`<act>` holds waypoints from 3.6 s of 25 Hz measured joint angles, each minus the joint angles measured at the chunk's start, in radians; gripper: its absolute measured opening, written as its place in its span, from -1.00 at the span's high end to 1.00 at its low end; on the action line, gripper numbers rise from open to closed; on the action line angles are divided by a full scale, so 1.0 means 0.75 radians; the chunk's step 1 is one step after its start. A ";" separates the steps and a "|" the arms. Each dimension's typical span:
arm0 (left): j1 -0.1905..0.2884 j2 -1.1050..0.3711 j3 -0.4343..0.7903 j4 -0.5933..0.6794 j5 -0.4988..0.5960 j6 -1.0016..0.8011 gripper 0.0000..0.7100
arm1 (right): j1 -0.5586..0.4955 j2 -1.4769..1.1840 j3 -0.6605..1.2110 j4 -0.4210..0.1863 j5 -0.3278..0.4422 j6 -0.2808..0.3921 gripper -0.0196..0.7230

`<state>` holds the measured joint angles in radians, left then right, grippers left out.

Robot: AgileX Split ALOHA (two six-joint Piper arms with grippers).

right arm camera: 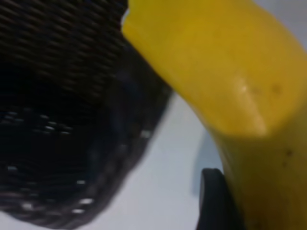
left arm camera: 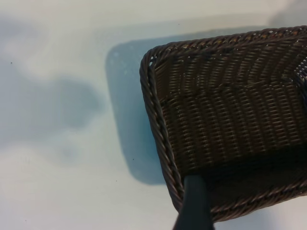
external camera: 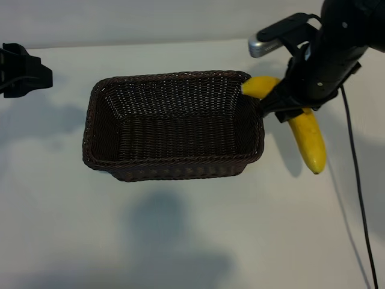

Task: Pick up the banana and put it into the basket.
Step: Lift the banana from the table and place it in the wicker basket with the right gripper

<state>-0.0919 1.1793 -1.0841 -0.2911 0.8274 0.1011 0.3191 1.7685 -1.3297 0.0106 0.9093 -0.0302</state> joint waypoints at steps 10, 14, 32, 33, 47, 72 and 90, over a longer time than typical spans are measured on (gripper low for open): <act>0.000 0.000 0.000 0.000 0.000 0.000 -0.66 | 0.002 0.000 -0.022 0.001 0.004 -0.011 -0.13; 0.000 0.000 0.000 0.000 0.000 0.000 -0.66 | 0.011 0.000 -0.022 0.010 0.003 -0.016 -0.13; 0.000 0.000 0.000 0.000 0.000 0.000 -0.66 | 0.134 0.022 -0.126 0.039 0.009 -0.203 -0.13; 0.000 0.000 0.000 0.000 0.000 0.000 -0.66 | 0.134 0.033 -0.126 0.056 0.009 -0.276 -0.13; 0.000 0.000 0.000 0.000 0.000 0.000 -0.66 | 0.161 0.068 -0.126 0.292 0.014 -0.910 -0.13; 0.000 0.000 0.000 -0.001 0.010 0.000 -0.59 | 0.343 0.279 -0.404 0.285 0.000 -0.916 -0.13; 0.000 0.000 0.000 -0.001 0.013 0.000 -0.59 | 0.373 0.312 -0.419 0.219 -0.190 -0.928 -0.13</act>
<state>-0.0919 1.1793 -1.0841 -0.2920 0.8369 0.1011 0.5990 2.0023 -1.6439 0.1752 0.7670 -0.7260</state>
